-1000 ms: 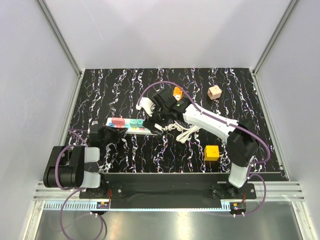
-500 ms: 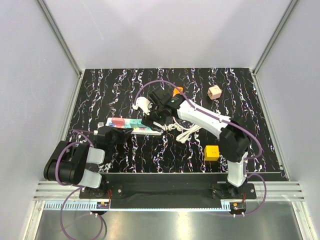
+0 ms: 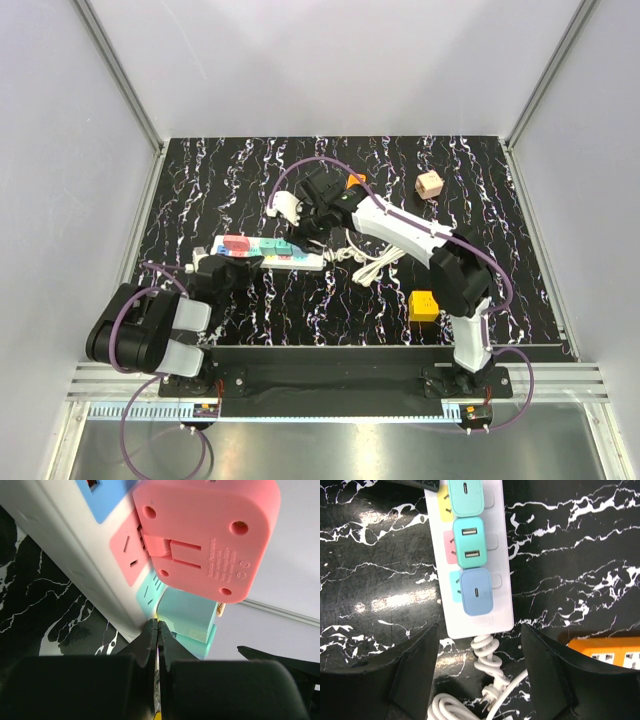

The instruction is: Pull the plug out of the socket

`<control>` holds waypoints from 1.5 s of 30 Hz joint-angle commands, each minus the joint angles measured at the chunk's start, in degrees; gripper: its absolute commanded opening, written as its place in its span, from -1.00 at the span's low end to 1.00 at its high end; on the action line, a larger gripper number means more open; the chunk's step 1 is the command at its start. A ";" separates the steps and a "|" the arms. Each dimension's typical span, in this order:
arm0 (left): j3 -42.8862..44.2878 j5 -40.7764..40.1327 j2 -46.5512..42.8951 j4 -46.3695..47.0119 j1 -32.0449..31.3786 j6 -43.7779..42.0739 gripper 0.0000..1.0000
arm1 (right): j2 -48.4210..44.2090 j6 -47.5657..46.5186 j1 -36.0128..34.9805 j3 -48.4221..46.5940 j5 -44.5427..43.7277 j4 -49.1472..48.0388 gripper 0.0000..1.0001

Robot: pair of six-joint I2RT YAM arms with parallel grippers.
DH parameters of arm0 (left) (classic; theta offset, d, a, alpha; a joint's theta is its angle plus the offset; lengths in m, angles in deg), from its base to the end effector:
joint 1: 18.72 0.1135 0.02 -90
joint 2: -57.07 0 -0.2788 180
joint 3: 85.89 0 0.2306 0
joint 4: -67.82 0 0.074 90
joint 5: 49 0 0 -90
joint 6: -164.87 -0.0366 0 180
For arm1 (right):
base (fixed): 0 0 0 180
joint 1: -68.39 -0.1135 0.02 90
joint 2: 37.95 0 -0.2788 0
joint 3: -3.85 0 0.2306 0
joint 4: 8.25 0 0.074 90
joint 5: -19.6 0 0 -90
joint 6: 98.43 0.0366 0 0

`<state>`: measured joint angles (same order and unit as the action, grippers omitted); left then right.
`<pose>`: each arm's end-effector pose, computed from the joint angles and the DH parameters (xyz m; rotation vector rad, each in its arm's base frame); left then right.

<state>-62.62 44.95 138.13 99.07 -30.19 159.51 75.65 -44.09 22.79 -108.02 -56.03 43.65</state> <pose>0.1940 -0.0419 0.1444 -1.2873 1.8139 -1.0740 0.2923 0.3114 0.2739 -1.7095 1.8331 0.3858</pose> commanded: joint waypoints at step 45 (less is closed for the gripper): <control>-11.09 -7.20 33.55 44.82 -4.00 5.53 -1.00 | 6.81 1.82 -2.56 1.78 1.89 -11.42 -0.22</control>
<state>-66.06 40.27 167.44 140.57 -33.86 169.24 83.82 -43.20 21.57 -108.06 -53.58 33.01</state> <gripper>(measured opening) 0.008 0.413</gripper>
